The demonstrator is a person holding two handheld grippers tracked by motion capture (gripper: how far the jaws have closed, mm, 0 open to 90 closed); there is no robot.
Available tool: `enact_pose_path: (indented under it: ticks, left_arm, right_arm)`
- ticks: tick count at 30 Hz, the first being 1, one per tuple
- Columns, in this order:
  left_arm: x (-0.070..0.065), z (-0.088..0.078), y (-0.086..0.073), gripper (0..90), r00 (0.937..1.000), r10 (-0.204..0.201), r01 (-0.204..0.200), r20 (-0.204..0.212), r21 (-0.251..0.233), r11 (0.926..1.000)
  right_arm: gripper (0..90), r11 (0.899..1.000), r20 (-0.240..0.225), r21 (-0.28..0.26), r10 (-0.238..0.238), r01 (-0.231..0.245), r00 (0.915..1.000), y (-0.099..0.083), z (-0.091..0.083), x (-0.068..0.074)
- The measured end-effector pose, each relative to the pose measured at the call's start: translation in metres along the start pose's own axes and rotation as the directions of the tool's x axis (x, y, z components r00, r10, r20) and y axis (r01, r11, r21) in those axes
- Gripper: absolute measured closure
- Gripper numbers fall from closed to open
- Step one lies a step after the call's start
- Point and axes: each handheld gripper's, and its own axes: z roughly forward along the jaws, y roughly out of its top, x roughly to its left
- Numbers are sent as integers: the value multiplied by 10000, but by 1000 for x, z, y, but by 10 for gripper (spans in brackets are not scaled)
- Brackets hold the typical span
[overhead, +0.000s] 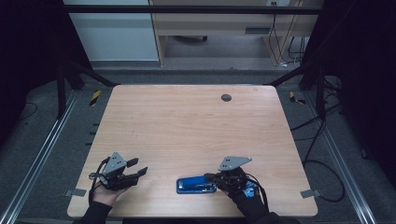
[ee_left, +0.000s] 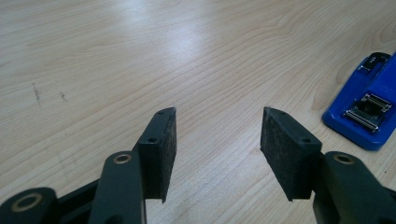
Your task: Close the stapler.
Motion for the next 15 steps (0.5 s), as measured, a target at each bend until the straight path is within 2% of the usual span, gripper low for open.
enact_pose_path:
  ticks: [2,9,15]
  left_arm:
    - [0,0,0,459,10000,19,-19,8,7,10000]
    - [-1,1,0,458,10000,14,-14,36,20,10000]
    - [-2,1,0,457,10000,47,-47,66,64,10000]
  right_arm:
    - [900,9998,183,136,-128,125,9998,-2,2,1]
    - [900,10000,-17,-83,55,-55,10000,-6,2,-2]
    - [900,9997,-124,-11,248,-248,9996,-8,2,-4]
